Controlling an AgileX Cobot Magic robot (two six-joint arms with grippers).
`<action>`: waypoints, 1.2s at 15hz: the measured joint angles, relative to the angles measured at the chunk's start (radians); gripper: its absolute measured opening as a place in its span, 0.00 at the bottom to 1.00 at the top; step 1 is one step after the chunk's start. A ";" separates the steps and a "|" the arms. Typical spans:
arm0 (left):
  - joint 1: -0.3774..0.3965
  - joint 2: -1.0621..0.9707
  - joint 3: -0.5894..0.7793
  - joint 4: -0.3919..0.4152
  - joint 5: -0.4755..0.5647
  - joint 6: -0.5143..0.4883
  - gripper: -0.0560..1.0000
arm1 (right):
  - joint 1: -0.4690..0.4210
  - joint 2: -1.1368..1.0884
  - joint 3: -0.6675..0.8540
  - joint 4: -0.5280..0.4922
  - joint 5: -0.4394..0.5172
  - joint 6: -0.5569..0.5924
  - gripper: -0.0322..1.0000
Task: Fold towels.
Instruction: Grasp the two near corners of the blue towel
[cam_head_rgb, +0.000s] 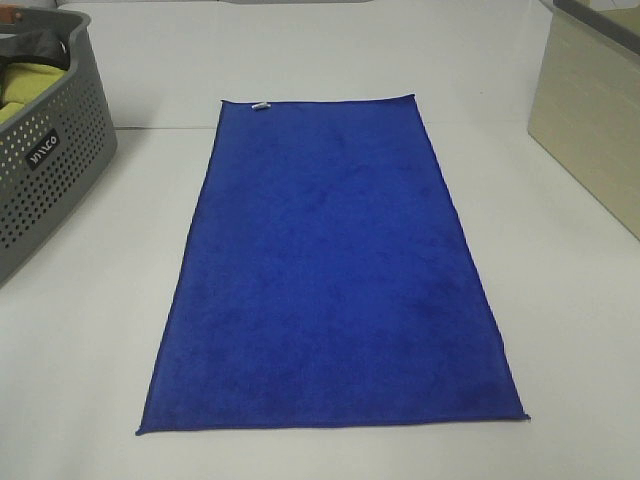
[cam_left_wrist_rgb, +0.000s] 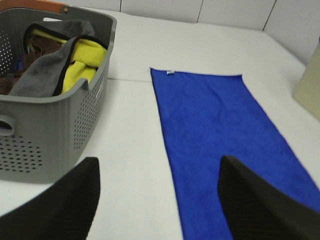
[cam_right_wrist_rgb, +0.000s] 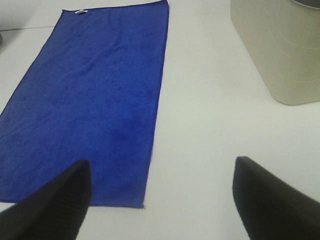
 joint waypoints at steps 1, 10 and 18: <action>0.000 0.058 0.000 -0.035 -0.084 -0.059 0.66 | 0.000 0.078 -0.007 0.000 -0.049 0.006 0.75; 0.000 0.948 -0.002 -0.792 -0.182 0.457 0.66 | 0.000 0.832 -0.130 0.082 -0.181 0.035 0.70; 0.000 1.489 -0.005 -1.063 -0.167 0.892 0.66 | 0.000 1.297 -0.148 0.470 -0.174 -0.378 0.70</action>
